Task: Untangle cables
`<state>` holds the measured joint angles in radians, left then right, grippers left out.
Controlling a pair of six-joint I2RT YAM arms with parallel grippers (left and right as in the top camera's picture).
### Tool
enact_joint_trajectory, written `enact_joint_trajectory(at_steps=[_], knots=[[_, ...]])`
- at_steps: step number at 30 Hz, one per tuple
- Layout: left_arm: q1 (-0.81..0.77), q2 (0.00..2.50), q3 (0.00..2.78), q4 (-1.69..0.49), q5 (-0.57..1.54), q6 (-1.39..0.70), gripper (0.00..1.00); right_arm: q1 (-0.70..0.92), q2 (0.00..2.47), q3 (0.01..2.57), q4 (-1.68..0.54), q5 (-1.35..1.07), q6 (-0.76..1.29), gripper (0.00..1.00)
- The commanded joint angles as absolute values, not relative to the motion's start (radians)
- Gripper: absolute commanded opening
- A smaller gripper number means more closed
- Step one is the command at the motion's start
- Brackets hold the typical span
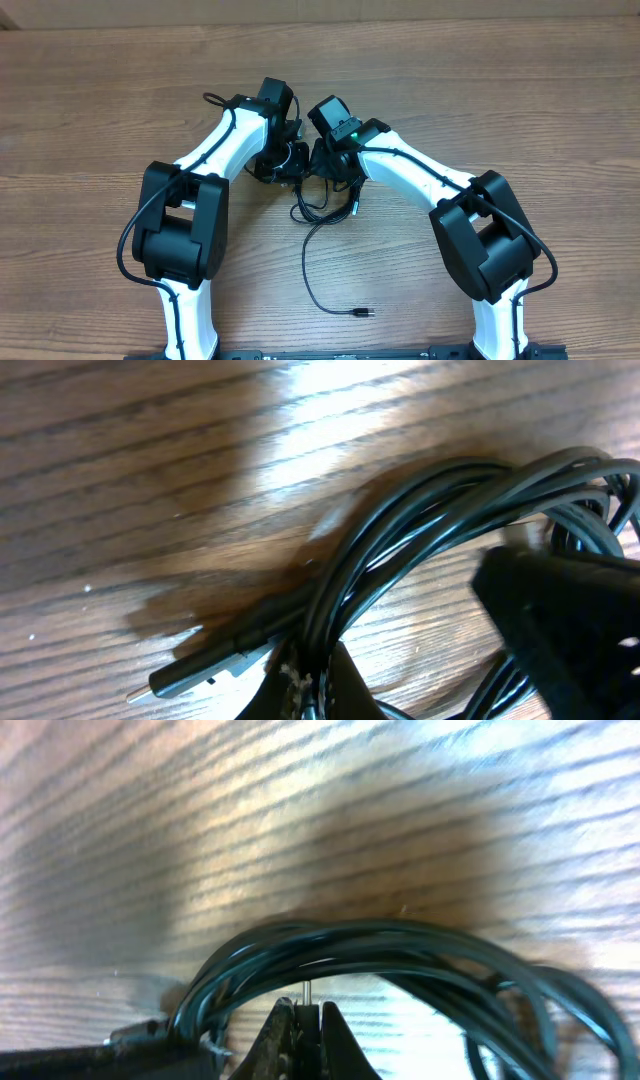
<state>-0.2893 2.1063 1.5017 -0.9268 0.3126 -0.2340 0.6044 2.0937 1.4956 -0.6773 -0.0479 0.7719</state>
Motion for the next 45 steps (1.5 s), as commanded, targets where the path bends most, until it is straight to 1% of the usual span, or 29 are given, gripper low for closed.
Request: enact_joint_trajectory(at_steps=[1,7,12,22,28,30,32,34,36,37,38,40,44,45], knots=[[-0.250,2.122,1.493,-0.927,0.384,-0.300,0.04,0.575,2.091,1.491,-0.662,-0.034,0.767,0.04],[-0.191,2.122,1.493,-0.926,0.538,-0.300,0.04,0.522,2.091,1.491,-0.658,-0.020,0.904,0.04],[-0.177,2.122,1.493,-0.916,0.632,-0.300,0.04,0.520,2.091,1.491,-0.638,-0.099,0.913,0.04],[-0.201,2.122,1.493,-0.862,0.648,-0.299,0.04,0.606,2.091,1.491,-0.635,-0.097,0.948,0.04],[-0.196,2.122,1.493,-0.862,0.649,-0.292,0.04,0.614,2.091,1.491,-0.636,-0.080,0.943,0.04],[-0.196,2.122,1.493,-0.860,0.649,-0.291,0.04,0.614,2.091,1.491,-0.641,-0.081,0.912,0.08],[-0.196,2.122,1.493,-0.858,0.649,-0.291,0.04,0.607,2.090,1.494,-0.662,-0.083,0.881,0.16],[-0.196,2.122,1.493,-0.857,0.654,-0.291,0.04,0.596,2.085,1.506,-0.701,-0.089,0.879,0.19],[-0.196,2.122,1.493,-0.854,0.671,-0.291,0.04,0.580,2.075,1.530,-0.712,-0.159,0.777,0.24],[-0.196,2.122,1.493,-0.852,0.683,-0.291,0.04,0.571,2.067,1.548,-0.713,-0.220,0.699,0.27],[-0.196,2.122,1.493,-0.851,0.694,-0.291,0.04,0.561,2.059,1.566,-0.720,-0.274,0.642,0.35],[-0.196,2.122,1.493,-0.850,0.704,-0.293,0.04,0.545,2.042,1.588,-0.752,-0.309,0.630,0.42],[-0.196,2.122,1.493,-0.852,0.715,-0.302,0.04,0.518,2.006,1.605,-0.805,-0.401,0.596,0.45],[-0.196,2.122,1.493,-0.852,0.715,-0.326,0.04,0.510,1.994,1.605,-0.828,-0.463,0.554,0.45]])
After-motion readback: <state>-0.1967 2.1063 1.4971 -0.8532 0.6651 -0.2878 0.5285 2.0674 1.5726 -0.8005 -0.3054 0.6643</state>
